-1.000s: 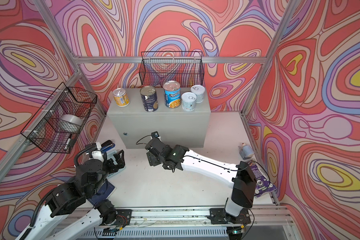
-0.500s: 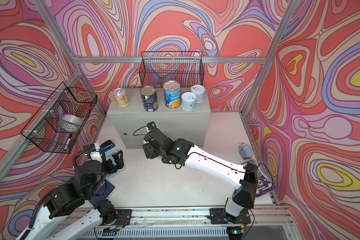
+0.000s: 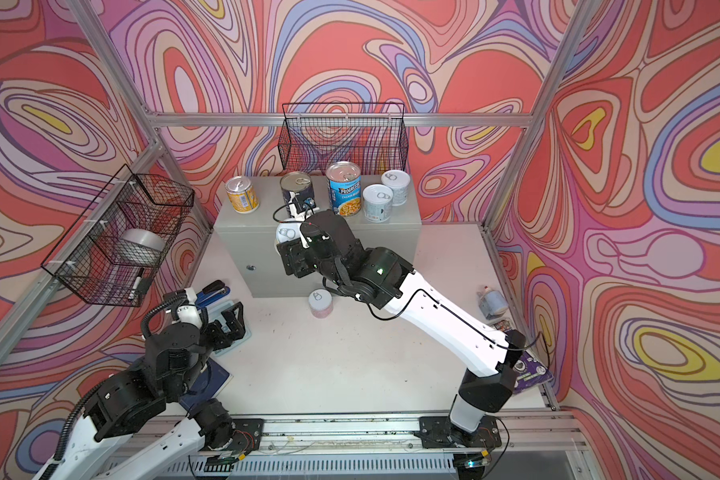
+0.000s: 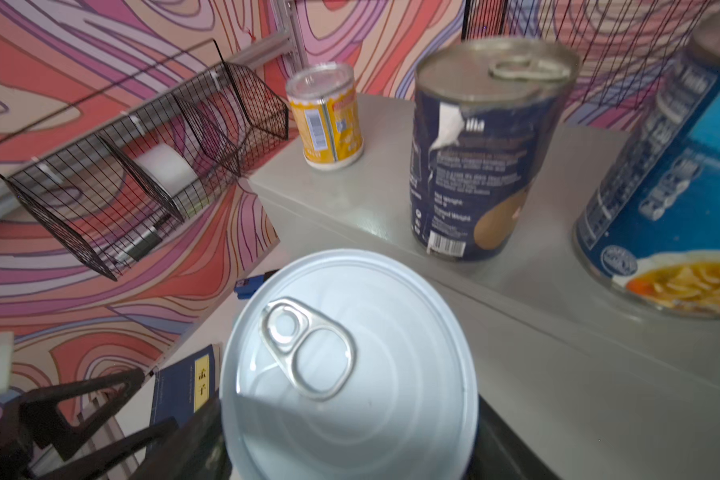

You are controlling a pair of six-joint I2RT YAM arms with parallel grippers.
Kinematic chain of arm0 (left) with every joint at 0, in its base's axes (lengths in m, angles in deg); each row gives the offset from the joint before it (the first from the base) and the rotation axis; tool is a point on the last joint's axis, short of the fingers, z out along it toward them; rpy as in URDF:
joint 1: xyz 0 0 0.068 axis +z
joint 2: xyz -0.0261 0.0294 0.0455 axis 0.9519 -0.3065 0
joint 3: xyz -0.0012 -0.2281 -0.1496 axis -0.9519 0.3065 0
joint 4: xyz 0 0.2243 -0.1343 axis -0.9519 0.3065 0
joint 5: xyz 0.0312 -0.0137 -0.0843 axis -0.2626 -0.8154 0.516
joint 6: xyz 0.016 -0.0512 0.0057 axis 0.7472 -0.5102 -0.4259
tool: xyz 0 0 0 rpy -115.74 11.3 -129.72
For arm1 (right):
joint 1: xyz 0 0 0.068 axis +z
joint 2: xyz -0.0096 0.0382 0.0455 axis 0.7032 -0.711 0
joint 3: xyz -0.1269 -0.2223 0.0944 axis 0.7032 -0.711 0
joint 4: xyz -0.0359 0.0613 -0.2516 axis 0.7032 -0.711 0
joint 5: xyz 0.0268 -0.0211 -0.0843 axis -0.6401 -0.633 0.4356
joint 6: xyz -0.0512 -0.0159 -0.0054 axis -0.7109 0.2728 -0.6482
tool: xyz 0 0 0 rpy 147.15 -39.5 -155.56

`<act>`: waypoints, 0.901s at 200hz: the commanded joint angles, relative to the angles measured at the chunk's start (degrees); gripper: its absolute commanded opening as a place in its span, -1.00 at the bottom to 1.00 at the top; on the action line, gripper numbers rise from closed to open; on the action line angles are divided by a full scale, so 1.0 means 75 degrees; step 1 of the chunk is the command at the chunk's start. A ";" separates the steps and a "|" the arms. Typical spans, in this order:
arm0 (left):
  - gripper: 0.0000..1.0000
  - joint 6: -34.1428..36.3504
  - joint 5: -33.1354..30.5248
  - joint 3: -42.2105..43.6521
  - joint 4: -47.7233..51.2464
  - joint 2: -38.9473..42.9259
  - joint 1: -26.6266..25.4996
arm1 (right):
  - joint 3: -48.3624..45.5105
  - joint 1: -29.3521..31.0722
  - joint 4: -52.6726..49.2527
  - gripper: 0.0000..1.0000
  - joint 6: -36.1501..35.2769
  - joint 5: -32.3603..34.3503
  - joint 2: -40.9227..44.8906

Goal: Place and organize the canned foods onto the counter
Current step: 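Carry the yellow-labelled can over the cabinet top beside the yellow can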

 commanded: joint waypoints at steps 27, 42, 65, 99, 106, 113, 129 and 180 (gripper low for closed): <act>1.00 -0.0176 -0.0211 -0.0033 0.0302 0.0160 -0.0015 | 0.1410 -0.0165 0.0214 0.11 -0.0599 -0.0377 -0.1053; 1.00 -0.0204 -0.0222 -0.0022 0.0339 0.0183 -0.0015 | 0.1617 -0.0201 0.0407 0.12 -0.0832 -0.0571 -0.1321; 1.00 -0.0239 -0.0211 -0.0029 0.0407 0.0231 -0.0015 | 0.1720 -0.0212 0.0781 0.13 -0.1078 -0.0635 -0.1543; 1.00 -0.0215 -0.0222 -0.0039 0.0504 0.0294 -0.0015 | 0.2031 -0.0223 0.0924 0.13 -0.1236 -0.0622 -0.1850; 1.00 -0.0210 -0.0245 -0.0041 0.0524 0.0297 -0.0015 | 0.2083 -0.0217 0.0940 0.13 -0.1275 -0.0592 -0.1894; 1.00 -0.0199 -0.0268 -0.0040 0.0528 0.0312 -0.0015 | 0.2118 -0.0216 0.0972 0.13 -0.1322 -0.0536 -0.1936; 1.00 -0.0163 -0.0310 -0.0062 0.0516 0.0315 -0.0015 | 0.2125 -0.0221 0.1117 0.13 -0.1406 -0.0423 -0.1996; 1.00 -0.0070 -0.0316 -0.0074 0.0474 0.0278 -0.0015 | 0.2274 -0.0229 0.1557 0.13 -0.1676 -0.0350 -0.2124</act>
